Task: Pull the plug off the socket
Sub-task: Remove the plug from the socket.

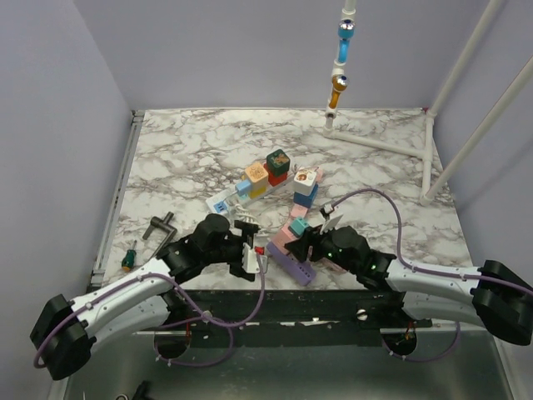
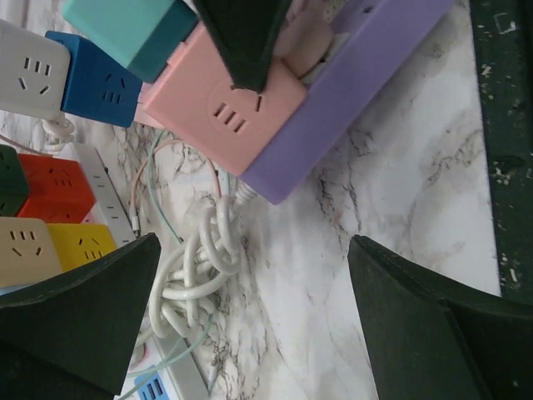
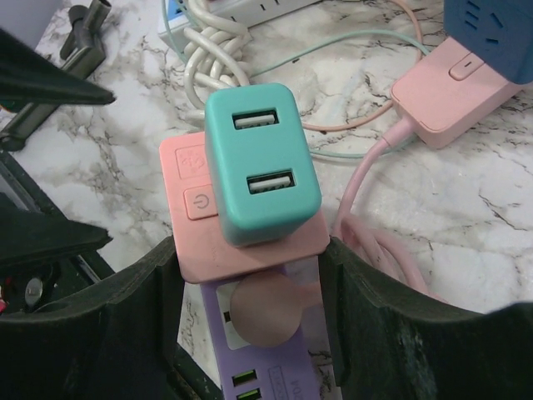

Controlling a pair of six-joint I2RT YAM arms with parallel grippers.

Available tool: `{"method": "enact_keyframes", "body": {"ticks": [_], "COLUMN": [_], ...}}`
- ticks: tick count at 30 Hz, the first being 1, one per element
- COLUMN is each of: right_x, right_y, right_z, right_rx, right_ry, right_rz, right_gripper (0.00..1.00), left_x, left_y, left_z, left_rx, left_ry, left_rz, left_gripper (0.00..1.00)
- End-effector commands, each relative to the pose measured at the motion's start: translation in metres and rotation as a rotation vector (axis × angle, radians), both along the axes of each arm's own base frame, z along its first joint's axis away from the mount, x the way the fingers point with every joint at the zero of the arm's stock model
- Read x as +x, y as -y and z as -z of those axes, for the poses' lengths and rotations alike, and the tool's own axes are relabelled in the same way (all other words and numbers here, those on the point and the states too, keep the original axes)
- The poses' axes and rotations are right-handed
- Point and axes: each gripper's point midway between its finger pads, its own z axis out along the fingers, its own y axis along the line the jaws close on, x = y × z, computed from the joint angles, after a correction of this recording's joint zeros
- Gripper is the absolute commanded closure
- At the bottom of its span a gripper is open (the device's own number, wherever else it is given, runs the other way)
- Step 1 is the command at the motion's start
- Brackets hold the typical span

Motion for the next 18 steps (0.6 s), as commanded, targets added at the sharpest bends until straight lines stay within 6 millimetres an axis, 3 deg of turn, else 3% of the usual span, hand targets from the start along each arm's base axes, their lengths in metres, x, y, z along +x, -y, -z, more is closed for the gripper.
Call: {"method": "enact_keyframes", "body": {"ticks": [1,5,7,12,15,18], "right_x": [-0.019,-0.016,-0.015,-0.018,-0.031,-0.045], "right_y": [-0.022,-0.015,-0.01,0.014,0.024,0.034], "right_z": [-0.029,-0.018,-0.016,-0.031,-0.047,-0.037], "right_rx": [0.073,0.005,-0.024,0.015,0.079,0.06], "right_ry": [0.072,0.08,0.051,0.005,-0.041,-0.091], "right_rz": [-0.169,-0.158,-0.129,-0.03,-0.019,-0.031], "right_gripper": [0.39,0.08,0.0,0.0,0.0,0.0], "left_x": [0.032,0.028,0.023,0.014,0.023,0.042], "left_y": [0.027,0.036,0.038,0.042,0.045,0.043], "left_z": [-0.041,-0.042,-0.042,-0.035,-0.036,-0.047], "left_rx": [-0.106,-0.074,-0.065,-0.024,-0.015,-0.024], "left_ry": [0.017,-0.066,-0.086,-0.157,-0.211,-0.288], "left_rz": [-0.083,-0.05,-0.018,0.03,-0.008,-0.106], "left_gripper": [0.01,0.01,0.01,0.01,0.02,0.01]}}
